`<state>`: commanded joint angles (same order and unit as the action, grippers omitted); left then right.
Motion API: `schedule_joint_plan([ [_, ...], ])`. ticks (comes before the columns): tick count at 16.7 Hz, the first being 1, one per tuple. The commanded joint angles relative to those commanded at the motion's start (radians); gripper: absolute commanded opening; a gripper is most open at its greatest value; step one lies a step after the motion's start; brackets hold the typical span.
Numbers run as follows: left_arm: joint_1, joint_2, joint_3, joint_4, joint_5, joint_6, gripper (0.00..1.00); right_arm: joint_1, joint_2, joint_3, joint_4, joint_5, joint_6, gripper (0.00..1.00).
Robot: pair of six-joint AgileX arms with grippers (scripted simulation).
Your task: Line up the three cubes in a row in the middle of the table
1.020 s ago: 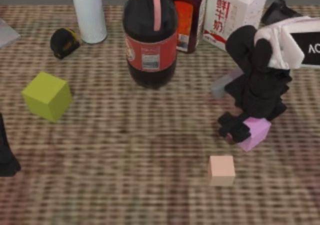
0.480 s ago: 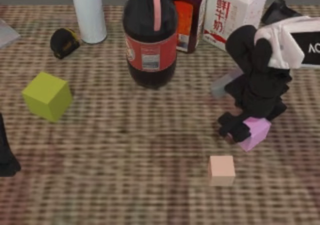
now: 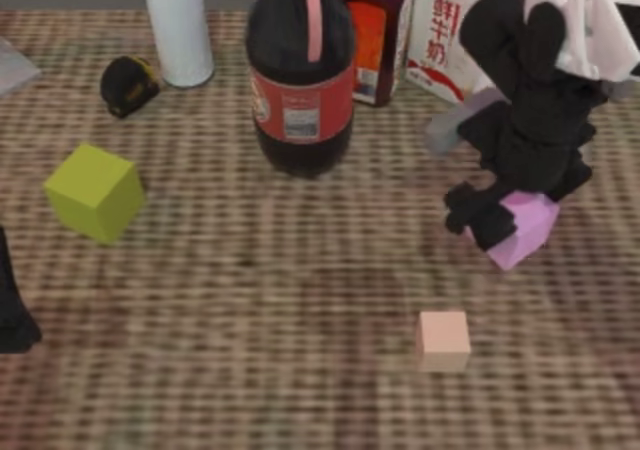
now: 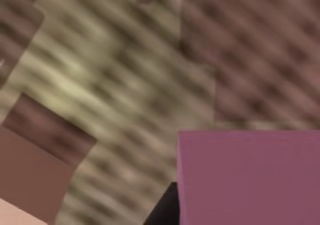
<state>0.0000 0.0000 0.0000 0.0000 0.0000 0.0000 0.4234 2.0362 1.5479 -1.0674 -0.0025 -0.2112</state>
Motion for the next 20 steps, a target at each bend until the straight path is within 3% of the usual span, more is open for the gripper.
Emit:
schedule_joint_plan([
  [6, 0.000, 0.000, 0.000, 0.000, 0.000, 0.000, 1.00, 0.002, -0.001, 0.008, -0.008, 0.000, 0.015, 0.00],
  [9, 0.000, 0.000, 0.000, 0.000, 0.000, 0.000, 1.00, 0.045, 0.008, 0.027, -0.022, 0.002, 0.113, 0.00],
  [20, 0.000, 0.000, 0.000, 0.000, 0.000, 0.000, 1.00, 0.330, 0.014, 0.077, -0.097, 0.014, 0.904, 0.00],
])
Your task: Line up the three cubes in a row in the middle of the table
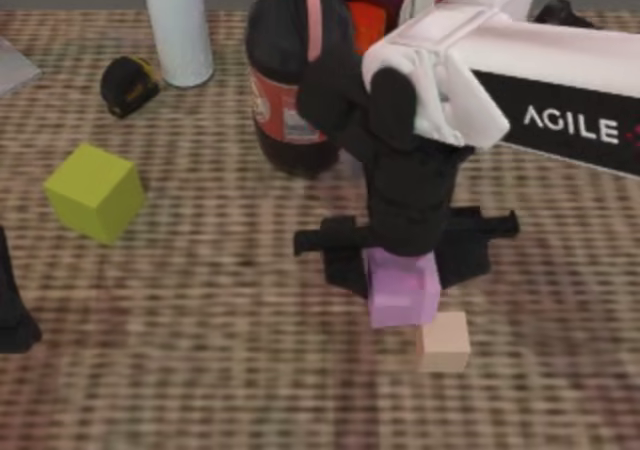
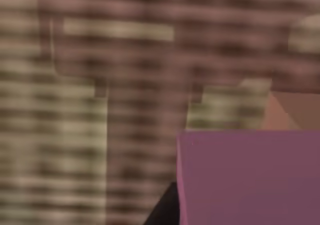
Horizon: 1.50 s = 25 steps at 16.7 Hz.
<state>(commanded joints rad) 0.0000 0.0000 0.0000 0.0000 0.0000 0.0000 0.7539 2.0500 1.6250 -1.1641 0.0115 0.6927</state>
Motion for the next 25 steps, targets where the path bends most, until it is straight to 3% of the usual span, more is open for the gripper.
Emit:
schedule_joint_plan([
  [4, 0.000, 0.000, 0.000, 0.000, 0.000, 0.000, 1.00, 0.052, -0.021, 0.007, 0.001, 0.005, 0.124, 0.00],
  [10, 0.000, 0.000, 0.000, 0.000, 0.000, 0.000, 1.00, 0.049, -0.014, -0.008, 0.019, 0.004, 0.129, 0.00],
  [17, 0.000, 0.000, 0.000, 0.000, 0.000, 0.000, 1.00, 0.057, 0.048, -0.159, 0.239, 0.005, 0.132, 0.00],
  [22, 0.000, 0.000, 0.000, 0.000, 0.000, 0.000, 1.00, 0.058, 0.052, -0.169, 0.251, 0.006, 0.133, 0.00],
  [25, 0.000, 0.000, 0.000, 0.000, 0.000, 0.000, 1.00, 0.058, 0.052, -0.169, 0.251, 0.006, 0.133, 0.23],
])
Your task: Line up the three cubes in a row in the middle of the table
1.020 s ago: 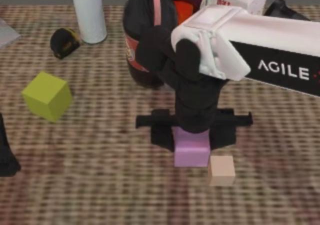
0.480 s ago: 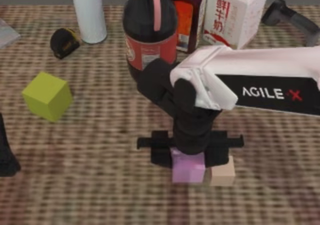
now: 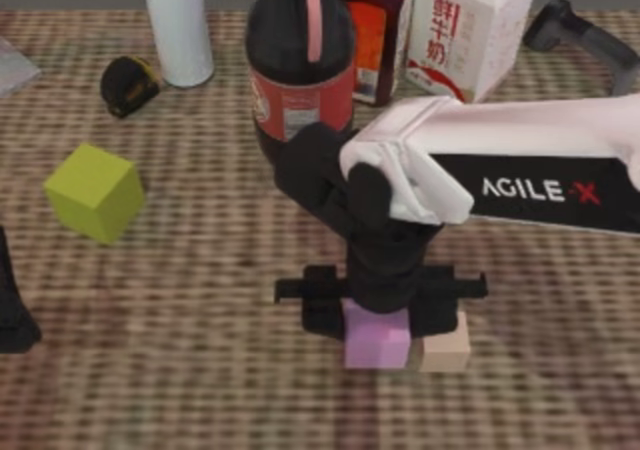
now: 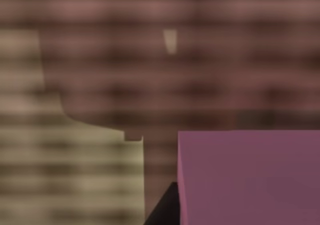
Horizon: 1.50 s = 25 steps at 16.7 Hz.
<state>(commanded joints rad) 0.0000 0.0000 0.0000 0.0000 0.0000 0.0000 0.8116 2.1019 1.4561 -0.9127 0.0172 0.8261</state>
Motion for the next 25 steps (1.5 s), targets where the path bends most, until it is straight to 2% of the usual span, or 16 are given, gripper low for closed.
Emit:
schedule_joint_plan([
  [10, 0.000, 0.000, 0.000, 0.000, 0.000, 0.000, 1.00, 0.000, 0.000, 0.000, 0.000, 0.000, 0.000, 0.98],
  [20, 0.000, 0.000, 0.000, 0.000, 0.000, 0.000, 1.00, -0.002, -0.002, 0.003, -0.004, 0.000, 0.000, 1.00],
  [25, 0.000, 0.000, 0.000, 0.000, 0.000, 0.000, 1.00, 0.008, -0.041, 0.100, -0.149, -0.001, -0.001, 1.00],
])
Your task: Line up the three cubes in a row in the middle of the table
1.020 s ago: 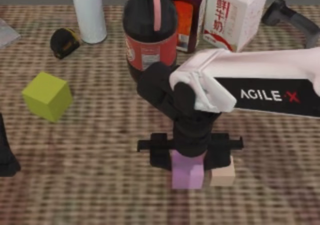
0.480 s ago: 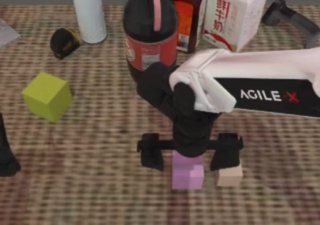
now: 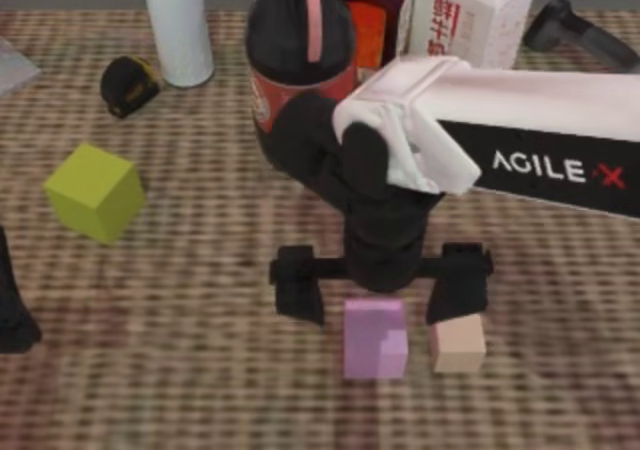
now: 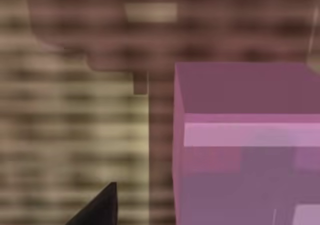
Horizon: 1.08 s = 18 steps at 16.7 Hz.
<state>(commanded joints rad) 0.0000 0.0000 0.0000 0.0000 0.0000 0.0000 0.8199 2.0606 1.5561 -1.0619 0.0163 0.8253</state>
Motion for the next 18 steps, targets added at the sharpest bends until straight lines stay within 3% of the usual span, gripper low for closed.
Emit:
schedule_joint_plan([
  [3, 0.000, 0.000, 0.000, 0.000, 0.000, 0.000, 1.00, 0.001, -0.032, 0.060, -0.088, 0.000, 0.001, 1.00],
  [9, 0.000, 0.009, 0.009, -0.007, 0.000, 0.002, 1.00, -0.009, -0.044, 0.059, -0.091, 0.004, -0.004, 1.00],
  [14, -0.010, 0.204, 0.203, -0.138, 0.000, 0.045, 1.00, -0.094, -0.252, -0.094, 0.008, 0.063, -0.101, 1.00],
  [18, -0.027, 0.542, 0.502, -0.332, 0.003, 0.106, 1.00, -0.215, -0.595, -0.336, 0.164, 0.119, -0.248, 1.00],
])
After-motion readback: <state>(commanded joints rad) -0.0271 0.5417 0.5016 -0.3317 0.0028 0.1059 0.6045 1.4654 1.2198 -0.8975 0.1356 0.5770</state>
